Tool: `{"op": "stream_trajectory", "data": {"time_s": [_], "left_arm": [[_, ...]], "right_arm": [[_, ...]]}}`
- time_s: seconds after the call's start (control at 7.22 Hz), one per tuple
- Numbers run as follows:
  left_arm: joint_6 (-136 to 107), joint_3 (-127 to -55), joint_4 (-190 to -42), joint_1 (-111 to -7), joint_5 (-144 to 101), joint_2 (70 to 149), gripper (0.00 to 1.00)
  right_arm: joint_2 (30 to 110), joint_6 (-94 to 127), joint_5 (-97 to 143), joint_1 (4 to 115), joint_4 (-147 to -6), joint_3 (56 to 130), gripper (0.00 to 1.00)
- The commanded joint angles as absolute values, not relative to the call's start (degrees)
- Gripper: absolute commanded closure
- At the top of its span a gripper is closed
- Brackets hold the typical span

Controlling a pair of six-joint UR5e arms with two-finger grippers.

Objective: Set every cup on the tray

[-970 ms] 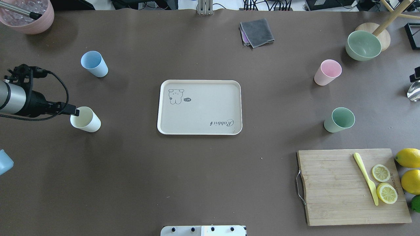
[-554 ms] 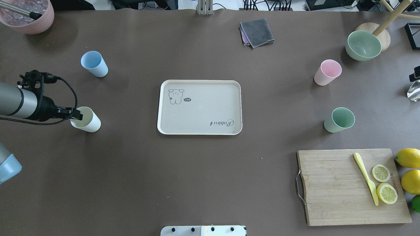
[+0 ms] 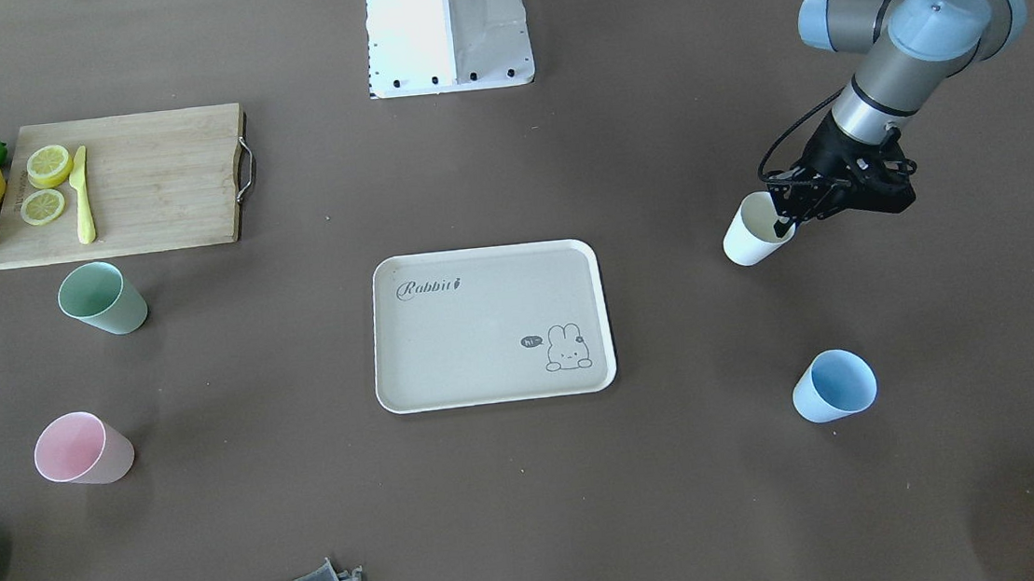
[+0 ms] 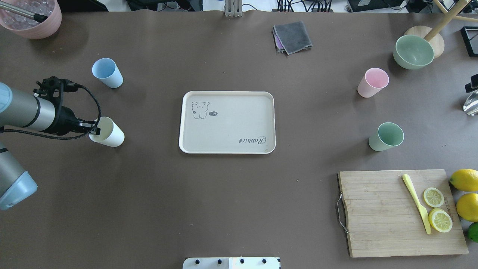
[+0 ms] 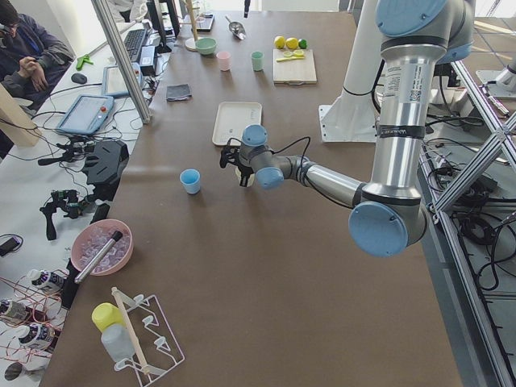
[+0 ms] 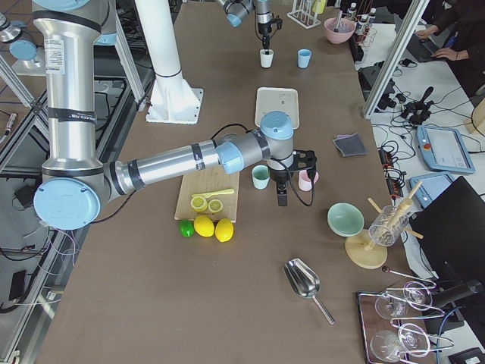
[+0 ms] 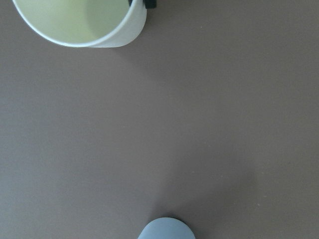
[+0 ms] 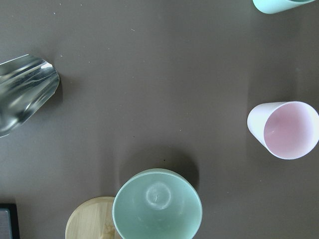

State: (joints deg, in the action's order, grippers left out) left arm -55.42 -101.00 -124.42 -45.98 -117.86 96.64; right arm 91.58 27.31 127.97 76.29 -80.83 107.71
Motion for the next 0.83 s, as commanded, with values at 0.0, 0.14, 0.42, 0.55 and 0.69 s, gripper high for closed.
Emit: {"op": "stream_trajectory", "data": {"time_s": [0.0, 0.14, 0.42, 0.55, 0.69], "left_arm": [[-56.2, -102.4, -108.7, -45.8, -118.2, 109.4, 1.00], [-56.7, -102.2, -101.2, -43.7, -117.7, 115.6, 1.00], [-62.6, -99.2, -98.3, -36.8, -110.9, 121.7, 1.00], [-62.9, -96.4, -98.6, -35.5, -110.2, 123.5, 1.00], [-62.8, -95.8, -99.0, -34.0, -108.5, 123.6, 1.00]], "right_arm": [[91.6, 27.3, 128.0, 76.3, -80.9, 107.0, 0.00], [91.6, 27.3, 128.0, 76.2, -80.9, 106.4, 0.00], [91.1, 27.3, 128.0, 76.1, -80.9, 105.5, 0.00], [90.8, 27.3, 127.9, 76.0, -80.9, 105.4, 0.00], [90.8, 27.3, 128.0, 75.9, -80.9, 105.4, 0.00]]}}
